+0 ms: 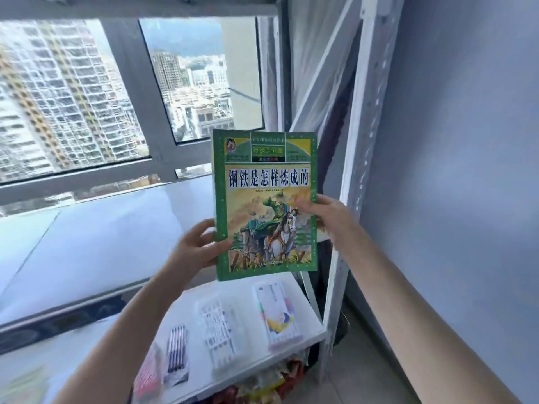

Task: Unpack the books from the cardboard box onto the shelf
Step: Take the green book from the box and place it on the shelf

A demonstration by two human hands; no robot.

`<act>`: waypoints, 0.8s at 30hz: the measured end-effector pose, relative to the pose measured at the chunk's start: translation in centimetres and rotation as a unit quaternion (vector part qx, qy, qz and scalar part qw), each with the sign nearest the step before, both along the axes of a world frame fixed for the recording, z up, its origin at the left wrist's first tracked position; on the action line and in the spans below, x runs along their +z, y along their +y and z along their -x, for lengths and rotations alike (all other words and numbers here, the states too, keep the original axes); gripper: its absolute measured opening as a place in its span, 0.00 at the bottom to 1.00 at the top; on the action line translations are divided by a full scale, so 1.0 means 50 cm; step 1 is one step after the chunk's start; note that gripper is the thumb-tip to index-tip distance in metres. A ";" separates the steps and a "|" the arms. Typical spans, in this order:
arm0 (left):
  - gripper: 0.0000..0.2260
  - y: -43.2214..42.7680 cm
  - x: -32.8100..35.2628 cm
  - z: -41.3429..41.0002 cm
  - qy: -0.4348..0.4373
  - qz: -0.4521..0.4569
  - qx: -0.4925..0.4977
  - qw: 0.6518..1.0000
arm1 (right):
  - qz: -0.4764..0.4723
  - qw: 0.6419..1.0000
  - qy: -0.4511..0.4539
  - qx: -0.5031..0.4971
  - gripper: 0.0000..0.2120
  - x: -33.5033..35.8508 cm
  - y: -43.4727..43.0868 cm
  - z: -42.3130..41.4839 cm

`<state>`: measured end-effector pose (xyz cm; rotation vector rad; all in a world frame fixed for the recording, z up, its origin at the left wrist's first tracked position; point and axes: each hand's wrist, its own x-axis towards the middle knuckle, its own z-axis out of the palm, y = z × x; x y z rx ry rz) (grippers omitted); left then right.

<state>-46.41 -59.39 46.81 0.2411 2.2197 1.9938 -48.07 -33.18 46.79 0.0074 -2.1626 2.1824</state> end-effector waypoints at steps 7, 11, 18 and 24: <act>0.19 -0.022 -0.016 0.162 0.043 -0.033 0.083 0.995 | -0.043 0.993 0.084 0.066 0.10 0.036 -0.031 0.215; 0.19 -0.008 -0.042 0.212 0.068 -0.041 0.106 0.991 | -0.024 0.990 0.114 0.084 0.08 0.015 -0.017 0.269; 0.17 0.001 -0.090 0.255 0.097 -0.020 0.128 0.987 | -0.077 0.984 0.137 0.082 0.08 -0.015 -0.006 0.310; 0.13 -0.011 -0.120 0.259 0.108 0.129 0.117 0.979 | -0.078 0.985 0.125 0.091 0.09 -0.056 0.003 0.314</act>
